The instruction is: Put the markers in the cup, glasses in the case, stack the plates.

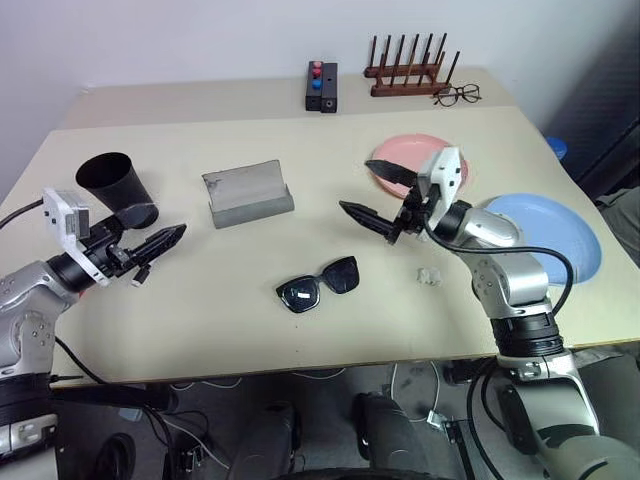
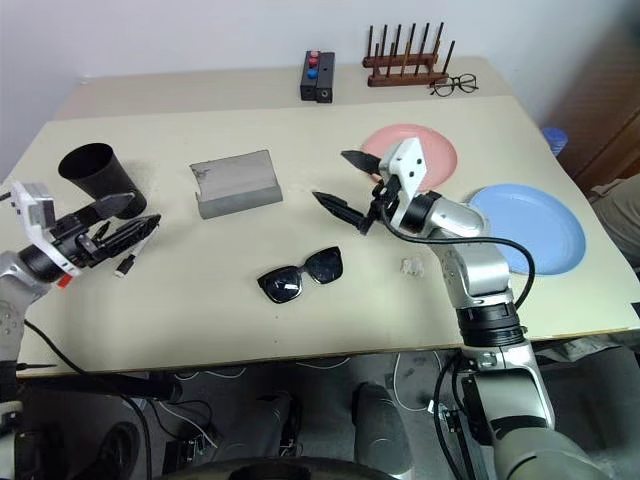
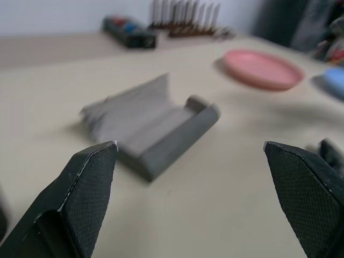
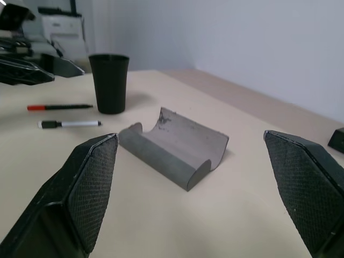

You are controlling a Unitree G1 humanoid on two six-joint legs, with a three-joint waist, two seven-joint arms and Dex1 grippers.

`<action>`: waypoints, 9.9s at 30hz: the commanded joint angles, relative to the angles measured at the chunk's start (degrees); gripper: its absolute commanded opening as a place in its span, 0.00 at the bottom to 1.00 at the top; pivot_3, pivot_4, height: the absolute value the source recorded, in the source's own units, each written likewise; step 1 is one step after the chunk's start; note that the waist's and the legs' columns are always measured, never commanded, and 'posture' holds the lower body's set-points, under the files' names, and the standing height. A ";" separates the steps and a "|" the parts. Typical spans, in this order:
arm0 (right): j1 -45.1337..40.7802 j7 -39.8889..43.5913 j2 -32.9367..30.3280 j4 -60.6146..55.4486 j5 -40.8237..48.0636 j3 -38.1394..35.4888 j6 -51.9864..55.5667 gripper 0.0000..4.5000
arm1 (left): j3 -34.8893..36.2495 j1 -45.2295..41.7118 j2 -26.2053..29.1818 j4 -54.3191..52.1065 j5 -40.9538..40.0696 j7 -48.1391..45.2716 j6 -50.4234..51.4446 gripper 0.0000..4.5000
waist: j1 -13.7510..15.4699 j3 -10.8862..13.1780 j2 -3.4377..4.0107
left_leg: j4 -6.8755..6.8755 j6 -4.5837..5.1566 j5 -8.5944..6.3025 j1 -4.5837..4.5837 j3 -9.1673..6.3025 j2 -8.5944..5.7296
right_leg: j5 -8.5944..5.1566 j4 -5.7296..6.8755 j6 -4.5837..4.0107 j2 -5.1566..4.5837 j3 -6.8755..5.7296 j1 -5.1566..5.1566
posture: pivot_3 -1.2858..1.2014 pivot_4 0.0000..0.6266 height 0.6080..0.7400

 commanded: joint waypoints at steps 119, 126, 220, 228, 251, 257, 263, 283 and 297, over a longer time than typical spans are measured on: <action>9.07 16.63 -6.36 -17.49 6.58 3.75 -4.33 1.00 | -37.01 -32.60 20.77 47.80 37.28 -24.57 11.01 0.93 | 0.17 -0.04 -0.13 | 0.06 0.00 0.01 0.00 0.10 0.06 | -0.01 0.10 0.00 0.25 -0.02 -0.01 | 0.52 0.24 1.00; 8.91 16.27 -6.31 -17.50 6.47 3.84 -4.25 1.00 | -37.63 -34.83 18.33 51.81 39.63 -25.46 10.38 0.44 | 0.21 -0.04 -0.13 | 0.11 0.01 0.01 0.03 0.10 0.05 | -0.01 0.11 0.01 0.24 -0.02 0.05 | 0.52 0.24 1.00; 4.10 6.16 0.80 -11.31 12.98 -2.95 1.28 1.00 | -0.61 -42.84 5.20 57.57 18.33 4.96 -34.47 0.37 | 0.07 -0.06 -0.36 | 0.21 -0.06 0.04 -0.06 0.08 0.06 | 0.01 0.16 0.02 0.22 -0.05 -0.04 | 0.52 0.24 1.00; 3.82 6.65 0.80 -10.91 12.71 -2.87 1.04 1.00 | -0.57 -42.79 4.94 56.09 17.92 4.44 -33.53 1.00 | 0.07 -0.06 -0.36 | 0.21 -0.06 0.04 -0.05 0.08 0.06 | 0.01 0.17 0.02 0.22 -0.05 -0.04 | 0.52 0.24 1.00; 2.78 10.50 0.51 -7.85 12.08 -2.95 0.00 1.00 | -5.47 -24.01 12.36 6.36 8.40 4.34 22.44 1.00 | 0.18 -0.04 -0.34 | 0.17 -0.06 0.04 -0.02 0.06 0.10 | 0.00 0.20 0.01 0.25 0.02 -0.04 | 0.52 0.24 1.00; 2.55 10.85 0.66 -7.33 11.66 -2.91 -0.48 1.00 | -6.96 -19.62 11.56 0.66 8.69 7.31 29.23 1.00 | 0.04 -0.04 -0.33 | 0.15 -0.07 0.04 -0.02 0.06 0.11 | 0.00 0.19 0.00 0.26 0.03 -0.06 | 0.52 0.24 1.00; 3.70 10.64 0.30 -8.16 11.44 -3.02 -0.68 1.00 | -7.98 -17.86 8.65 1.82 9.81 12.78 32.05 1.00 | 0.14 -0.05 -0.31 | 0.11 -0.09 0.05 -0.01 0.07 0.11 | 0.00 0.17 -0.01 0.25 0.04 -0.06 | 0.52 0.24 1.00; 4.66 9.77 0.33 -8.98 10.55 -2.74 -1.06 1.00 | -16.26 -22.27 6.47 16.94 15.50 11.54 28.81 1.00 | 0.34 -0.06 -0.32 | 0.11 -0.10 0.06 -0.02 0.06 0.08 | 0.00 0.15 -0.01 0.21 0.03 -0.04 | 0.52 0.24 1.00; 5.34 8.87 -0.27 -9.57 10.42 -3.05 -0.98 1.00 | -17.70 -18.42 6.86 17.25 16.66 9.35 29.47 0.49 | 0.12 -0.07 -0.28 | 0.10 -0.10 0.06 0.00 0.07 0.10 | 0.00 0.15 -0.01 0.23 0.05 -0.06 | 0.52 0.24 1.00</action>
